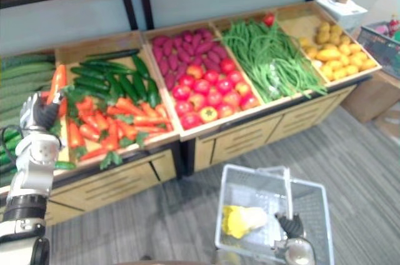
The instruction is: Pick vegetable in the basket
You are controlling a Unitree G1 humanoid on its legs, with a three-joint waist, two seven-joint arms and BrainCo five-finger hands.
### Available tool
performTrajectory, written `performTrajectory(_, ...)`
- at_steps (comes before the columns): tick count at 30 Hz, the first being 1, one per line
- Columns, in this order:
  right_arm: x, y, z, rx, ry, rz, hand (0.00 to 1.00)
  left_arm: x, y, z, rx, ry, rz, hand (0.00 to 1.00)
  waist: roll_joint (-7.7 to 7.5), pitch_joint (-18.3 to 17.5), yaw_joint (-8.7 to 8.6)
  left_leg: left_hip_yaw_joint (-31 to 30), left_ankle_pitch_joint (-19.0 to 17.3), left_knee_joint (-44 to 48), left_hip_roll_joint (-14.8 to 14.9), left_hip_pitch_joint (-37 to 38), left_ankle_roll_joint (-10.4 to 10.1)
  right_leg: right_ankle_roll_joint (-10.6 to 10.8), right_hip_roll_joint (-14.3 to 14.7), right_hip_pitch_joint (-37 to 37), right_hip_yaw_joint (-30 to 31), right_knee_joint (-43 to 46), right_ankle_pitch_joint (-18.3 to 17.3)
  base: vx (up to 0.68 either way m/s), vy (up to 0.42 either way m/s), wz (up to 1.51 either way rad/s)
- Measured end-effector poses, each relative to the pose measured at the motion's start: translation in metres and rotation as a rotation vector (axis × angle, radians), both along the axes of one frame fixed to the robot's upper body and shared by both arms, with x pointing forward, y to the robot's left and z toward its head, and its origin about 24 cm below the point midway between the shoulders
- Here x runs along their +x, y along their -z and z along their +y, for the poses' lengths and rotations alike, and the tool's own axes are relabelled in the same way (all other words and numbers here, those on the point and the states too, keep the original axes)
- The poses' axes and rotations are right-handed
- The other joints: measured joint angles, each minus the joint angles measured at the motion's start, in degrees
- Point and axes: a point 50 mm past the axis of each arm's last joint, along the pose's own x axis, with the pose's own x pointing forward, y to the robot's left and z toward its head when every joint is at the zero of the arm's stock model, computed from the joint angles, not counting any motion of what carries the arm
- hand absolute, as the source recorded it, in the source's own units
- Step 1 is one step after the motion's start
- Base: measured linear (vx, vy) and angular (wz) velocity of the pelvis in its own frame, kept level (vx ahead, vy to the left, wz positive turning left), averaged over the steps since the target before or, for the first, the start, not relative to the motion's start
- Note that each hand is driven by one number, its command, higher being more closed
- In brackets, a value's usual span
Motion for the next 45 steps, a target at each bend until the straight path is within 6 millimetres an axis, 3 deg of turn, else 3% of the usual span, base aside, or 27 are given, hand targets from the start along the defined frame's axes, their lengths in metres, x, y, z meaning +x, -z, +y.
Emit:
performTrajectory(11,0.001,0.000,0.000,-0.001,0.000,-0.002,1.00,0.002,0.009,-0.001,-0.005,-0.003,0.041,1.00,0.15,-0.1,-0.04,0.0,0.0,0.0,-0.1,0.0,0.0,0.0,0.0,0.0,0.1,-0.3,0.1,0.00,0.000,0.00)
performTrajectory(14,0.001,0.000,0.000,-0.001,0.002,-0.003,1.00,0.004,0.003,-0.013,0.022,0.050,0.017,1.00,0.15,-0.1,0.07,0.0,0.0,0.0,-0.1,0.0,0.0,0.0,-0.1,0.1,0.0,-0.3,0.1,0.00,0.000,0.00)
performTrajectory(18,0.002,-0.002,-0.004,-0.005,0.020,-0.014,1.00,0.004,-0.011,-0.044,0.091,0.184,-0.056,1.00,0.34,-0.2,-0.03,0.1,0.0,-0.3,-0.2,0.3,0.0,0.1,-0.1,0.2,0.3,-0.3,0.1,0.00,0.000,-0.01)
performTrajectory(25,0.005,-0.004,-0.005,-0.008,0.019,-0.024,1.00,-0.005,-0.007,-0.098,0.093,0.431,-0.085,1.00,0.55,-0.4,-0.12,0.8,0.0,-1.0,-0.3,1.3,0.0,0.1,0.1,0.4,1.6,-0.3,0.1,0.00,-0.003,-0.06)
performTrajectory(32,0.007,-0.008,-0.008,-0.022,0.012,-0.033,1.00,-0.013,-0.005,-0.128,0.084,0.584,-0.097,1.00,0.66,-0.5,-0.15,1.8,0.0,-1.8,-0.5,2.0,0.0,0.2,0.2,0.2,2.8,-0.1,0.2,-0.01,-0.007,-0.08)
performTrajectory(38,0.015,-0.017,-0.011,-0.046,-0.004,-0.075,1.00,-0.020,-0.001,-0.166,0.016,0.752,-0.093,1.00,0.67,-0.5,-0.60,2.7,0.0,-2.1,-0.7,2.8,0.0,0.4,0.2,0.1,3.9,0.2,0.2,0.00,-0.008,-0.07)
performTrajectory(45,0.019,-0.031,-0.009,-0.050,-0.016,-0.154,1.00,-0.037,0.013,-0.236,-0.121,1.006,-0.052,1.00,1.02,-0.7,-1.66,4.5,-0.1,-2.8,-0.8,3.9,-0.1,0.7,0.4,-0.2,5.7,0.3,0.2,-0.02,-0.011,-0.12)
